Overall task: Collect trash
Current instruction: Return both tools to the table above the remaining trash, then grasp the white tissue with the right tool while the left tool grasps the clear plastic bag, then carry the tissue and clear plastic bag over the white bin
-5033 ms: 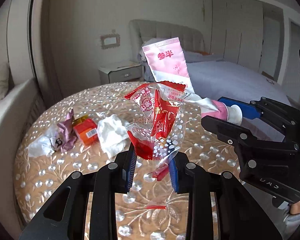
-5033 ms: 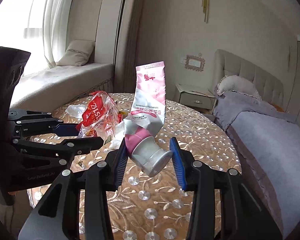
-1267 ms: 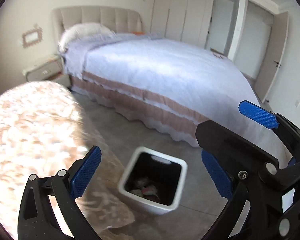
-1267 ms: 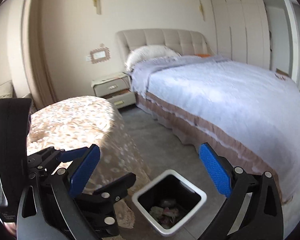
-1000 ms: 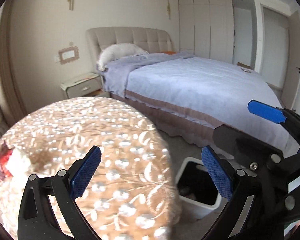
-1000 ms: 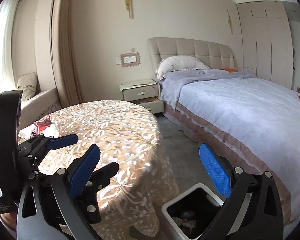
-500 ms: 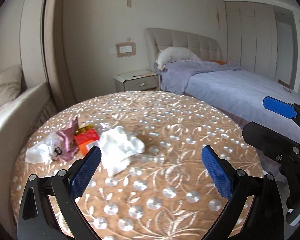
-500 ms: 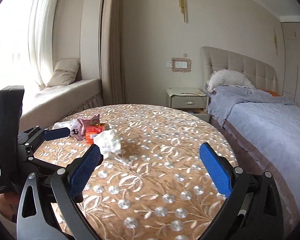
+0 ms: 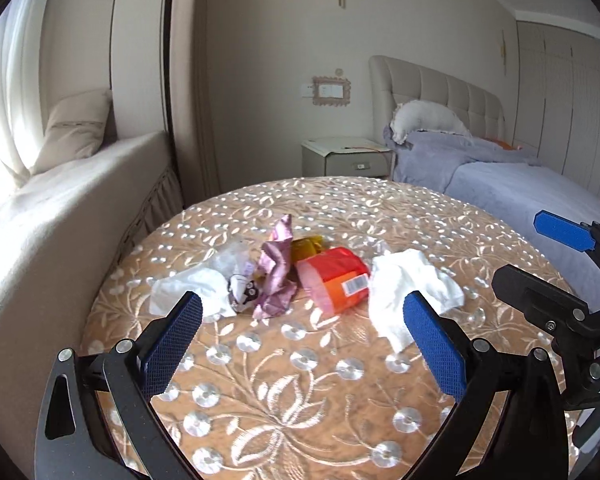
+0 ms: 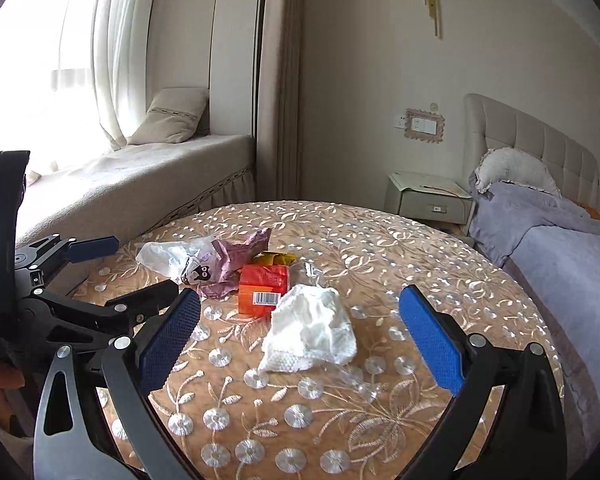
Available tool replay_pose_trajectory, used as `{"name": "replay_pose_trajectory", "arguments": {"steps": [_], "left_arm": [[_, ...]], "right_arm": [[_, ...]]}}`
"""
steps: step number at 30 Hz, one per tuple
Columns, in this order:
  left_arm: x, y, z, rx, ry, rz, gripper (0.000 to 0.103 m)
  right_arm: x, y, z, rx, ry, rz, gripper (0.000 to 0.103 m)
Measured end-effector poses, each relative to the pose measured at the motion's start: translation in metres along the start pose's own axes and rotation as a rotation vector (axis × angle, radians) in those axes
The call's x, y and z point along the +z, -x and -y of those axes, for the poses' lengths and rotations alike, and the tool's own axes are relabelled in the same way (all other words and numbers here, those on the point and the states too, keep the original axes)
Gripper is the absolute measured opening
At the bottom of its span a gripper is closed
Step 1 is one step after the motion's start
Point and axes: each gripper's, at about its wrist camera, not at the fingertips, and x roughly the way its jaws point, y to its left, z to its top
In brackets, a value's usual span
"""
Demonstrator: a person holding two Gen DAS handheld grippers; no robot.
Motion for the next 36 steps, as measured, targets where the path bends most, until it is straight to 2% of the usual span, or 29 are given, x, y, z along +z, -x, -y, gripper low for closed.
{"name": "replay_pose_trajectory", "arguments": {"steps": [4, 8, 13, 19, 20, 21, 22, 23, 25, 27, 28, 29, 31, 36], "left_arm": [[0.001, -0.024, -0.032, -0.001, 0.076, -0.031, 0.098], [0.004, -0.050, -0.053, 0.028, 0.086, -0.078, 0.098], [0.008, -0.087, -0.072, 0.041, 0.064, -0.168, 0.098], [0.004, -0.132, -0.091, 0.012, 0.075, -0.285, 0.098], [0.003, -0.136, -0.092, 0.000, 0.082, -0.295, 0.096], [0.001, -0.139, -0.093, -0.016, 0.088, -0.301, 0.085], [0.000, -0.143, -0.094, -0.028, 0.094, -0.313, 0.063], [-0.002, -0.146, -0.094, -0.028, 0.099, -0.329, 0.058], [-0.005, -0.148, -0.093, -0.047, 0.094, -0.328, 0.055], [-0.004, -0.146, -0.089, -0.043, 0.078, -0.324, 0.051], [-0.003, -0.144, -0.088, -0.046, 0.081, -0.317, 0.043], [-0.002, -0.142, -0.089, -0.049, 0.091, -0.311, 0.039], [0.001, -0.134, -0.088, -0.040, 0.102, -0.292, 0.039], [0.013, -0.090, -0.081, -0.012, 0.090, -0.211, 0.039]], "right_arm": [[0.009, -0.030, -0.012, 0.025, 0.022, -0.032, 0.099], [0.012, -0.055, -0.017, 0.016, 0.037, -0.055, 0.099], [0.001, -0.094, -0.008, 0.014, 0.000, -0.167, 0.099], [-0.016, -0.129, 0.005, 0.003, -0.041, -0.287, 0.099], [-0.018, -0.132, 0.005, 0.003, -0.041, -0.305, 0.099], [-0.021, -0.136, 0.005, 0.006, -0.040, -0.323, 0.099], [-0.023, -0.139, 0.005, 0.007, -0.040, -0.335, 0.094], [-0.025, -0.142, 0.006, 0.008, -0.042, -0.352, 0.087], [-0.029, -0.149, 0.008, 0.015, -0.062, -0.386, 0.053], [-0.033, -0.153, 0.013, 0.040, -0.097, -0.416, 0.037], [-0.035, -0.153, 0.015, 0.048, -0.107, -0.419, 0.029], [-0.035, -0.153, 0.015, 0.047, -0.107, -0.416, 0.027], [-0.033, -0.149, 0.014, 0.044, -0.101, -0.404, 0.022], [-0.012, -0.118, 0.010, 0.047, -0.101, -0.294, 0.021]]}}
